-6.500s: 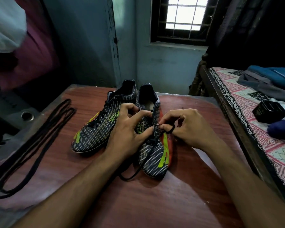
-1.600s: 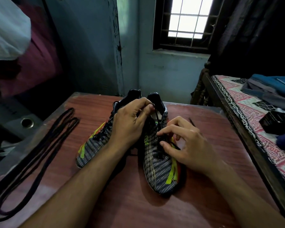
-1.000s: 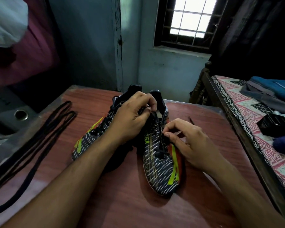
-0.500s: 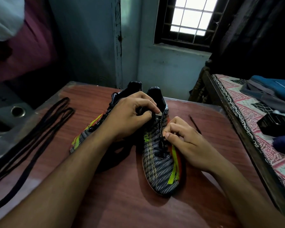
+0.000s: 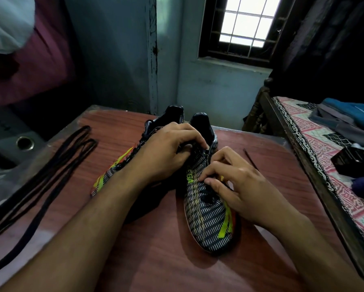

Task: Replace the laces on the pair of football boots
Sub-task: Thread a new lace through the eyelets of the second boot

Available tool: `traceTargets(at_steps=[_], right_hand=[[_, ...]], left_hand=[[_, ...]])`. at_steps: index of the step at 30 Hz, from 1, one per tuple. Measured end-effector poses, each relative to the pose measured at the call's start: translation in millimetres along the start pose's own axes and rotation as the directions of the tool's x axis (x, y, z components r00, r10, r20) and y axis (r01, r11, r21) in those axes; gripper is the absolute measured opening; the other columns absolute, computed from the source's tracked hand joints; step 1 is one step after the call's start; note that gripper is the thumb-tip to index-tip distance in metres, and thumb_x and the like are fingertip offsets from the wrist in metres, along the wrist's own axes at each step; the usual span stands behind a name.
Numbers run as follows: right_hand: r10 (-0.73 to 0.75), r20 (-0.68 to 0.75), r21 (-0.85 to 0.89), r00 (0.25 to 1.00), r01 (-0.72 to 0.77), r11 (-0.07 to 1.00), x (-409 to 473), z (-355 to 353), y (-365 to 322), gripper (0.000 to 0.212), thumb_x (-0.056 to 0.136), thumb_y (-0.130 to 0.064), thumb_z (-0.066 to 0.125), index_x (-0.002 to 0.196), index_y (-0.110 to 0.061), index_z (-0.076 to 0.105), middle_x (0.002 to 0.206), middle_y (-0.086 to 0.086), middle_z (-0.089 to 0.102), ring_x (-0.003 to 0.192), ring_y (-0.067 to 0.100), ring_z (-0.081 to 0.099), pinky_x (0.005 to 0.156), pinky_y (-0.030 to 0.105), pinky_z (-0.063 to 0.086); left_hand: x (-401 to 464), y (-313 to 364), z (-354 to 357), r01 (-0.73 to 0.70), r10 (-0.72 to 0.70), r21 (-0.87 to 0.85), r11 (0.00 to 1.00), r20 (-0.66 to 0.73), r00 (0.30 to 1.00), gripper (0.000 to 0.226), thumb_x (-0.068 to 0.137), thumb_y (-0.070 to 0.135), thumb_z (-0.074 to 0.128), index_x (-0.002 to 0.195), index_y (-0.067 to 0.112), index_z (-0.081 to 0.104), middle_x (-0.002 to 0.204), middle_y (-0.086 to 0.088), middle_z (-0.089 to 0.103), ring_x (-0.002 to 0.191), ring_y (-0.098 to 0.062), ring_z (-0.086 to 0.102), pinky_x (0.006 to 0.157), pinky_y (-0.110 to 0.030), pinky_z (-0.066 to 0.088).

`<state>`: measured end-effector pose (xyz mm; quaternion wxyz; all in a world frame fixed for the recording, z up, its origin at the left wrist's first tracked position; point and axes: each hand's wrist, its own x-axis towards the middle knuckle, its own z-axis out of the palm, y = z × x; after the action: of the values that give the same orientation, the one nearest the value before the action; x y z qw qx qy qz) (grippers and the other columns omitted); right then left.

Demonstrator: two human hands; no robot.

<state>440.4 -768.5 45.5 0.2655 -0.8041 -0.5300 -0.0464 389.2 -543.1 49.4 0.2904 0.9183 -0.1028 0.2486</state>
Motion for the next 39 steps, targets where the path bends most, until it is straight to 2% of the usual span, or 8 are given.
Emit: traceTargets(at_steps=[5, 11, 16, 20, 24, 28, 35, 39], right_hand=[[0.029, 0.015, 0.101, 0.999, -0.030, 0.994, 0, -3, 1, 0.012, 0.098, -0.036, 0.055, 0.103, -0.036, 0.066, 0.107, -0.019, 0.055, 0.101, 0.008, 0.059, 0.085, 0.035, 0.052], [0.005, -0.045, 0.152, 0.999, 0.002, 0.988, 0, -12, 9, 0.011, 0.088, -0.018, 0.076, 0.097, -0.025, 0.077, 0.101, -0.016, 0.066, 0.098, 0.009, 0.067, 0.084, 0.032, 0.058], [0.037, -0.044, 0.183, 0.998, -0.028, 0.983, -1, -11, 11, 0.015, 0.086, -0.013, 0.078, 0.096, -0.025, 0.078, 0.098, -0.017, 0.068, 0.097, 0.008, 0.068, 0.083, 0.031, 0.058], [0.048, -0.048, 0.213, 0.998, -0.037, 0.976, -1, -10, 11, 0.017, 0.089, -0.010, 0.075, 0.096, -0.025, 0.076, 0.099, -0.016, 0.069, 0.099, 0.010, 0.068, 0.082, 0.035, 0.058], [0.101, -0.045, 0.371, 0.994, -0.077, 0.925, 0, -9, 7, 0.020, 0.090, -0.003, 0.074, 0.097, -0.021, 0.071, 0.095, -0.013, 0.071, 0.097, 0.014, 0.069, 0.086, 0.033, 0.055], [0.166, -0.052, 0.551, 0.985, -0.111, 0.827, 1, -6, 5, 0.030, 0.091, 0.010, 0.068, 0.104, -0.017, 0.065, 0.095, -0.002, 0.074, 0.095, 0.015, 0.072, 0.083, 0.022, 0.054], [0.184, -0.082, 0.479, 0.979, -0.124, 0.869, 1, -3, 9, 0.034, 0.087, 0.008, 0.071, 0.102, -0.022, 0.072, 0.096, -0.007, 0.074, 0.097, 0.018, 0.072, 0.085, 0.036, 0.059], [0.158, -0.047, 0.392, 0.986, -0.127, 0.911, 0, -4, 12, 0.031, 0.086, 0.003, 0.075, 0.103, -0.023, 0.075, 0.098, -0.012, 0.073, 0.093, 0.012, 0.070, 0.082, 0.028, 0.057]], left_hand=[[1, -5, -1, 0.032, -0.034, -0.062, 0.998, -0.036, 0.999, 0.034, 0.094, 0.005, 0.067, 0.113, 0.032, 0.076, 0.114, 0.018, 0.068, 0.112, -0.006, 0.063, 0.096, -0.039, 0.053], [2, -5, -4, 0.040, -0.040, -0.046, 0.998, -0.005, 0.999, 0.034, 0.091, 0.004, 0.066, 0.107, 0.033, 0.076, 0.109, 0.017, 0.069, 0.108, -0.004, 0.064, 0.095, -0.037, 0.052], [2, -5, -4, 0.048, -0.050, -0.052, 0.997, -0.032, 0.998, 0.031, 0.093, 0.002, 0.063, 0.102, 0.027, 0.078, 0.104, 0.019, 0.067, 0.102, 0.002, 0.064, 0.088, -0.018, 0.048], [2, -6, -3, 0.064, -0.067, -0.029, 0.998, -0.144, 0.987, 0.035, 0.091, -0.004, 0.065, 0.099, 0.027, 0.080, 0.103, 0.014, 0.068, 0.097, -0.002, 0.065, 0.083, -0.016, 0.048], [2, -2, 3, 0.117, -0.112, 0.010, 0.993, -0.228, 0.967, 0.029, 0.093, 0.014, 0.058, 0.098, 0.037, 0.075, 0.102, 0.019, 0.064, 0.094, -0.003, 0.064, 0.082, -0.039, 0.055], [6, 1, 8, 0.203, -0.196, -0.006, 0.979, -0.305, 0.932, 0.025, 0.091, 0.018, 0.052, 0.091, 0.034, 0.070, 0.098, 0.017, 0.059, 0.087, -0.011, 0.063, 0.077, -0.044, 0.054], [7, 6, 12, 0.261, -0.258, -0.035, 0.965, -0.314, 0.914, 0.041, 0.082, -0.006, 0.053, 0.076, 0.029, 0.075, 0.097, 0.010, 0.055, 0.092, -0.010, 0.059, 0.080, -0.043, 0.053], [7, 10, 13, 0.245, -0.244, -0.037, 0.969, -0.311, 0.919, 0.037, 0.084, -0.008, 0.054, 0.078, 0.022, 0.075, 0.100, 0.007, 0.056, 0.090, -0.004, 0.057, 0.082, -0.035, 0.051]])
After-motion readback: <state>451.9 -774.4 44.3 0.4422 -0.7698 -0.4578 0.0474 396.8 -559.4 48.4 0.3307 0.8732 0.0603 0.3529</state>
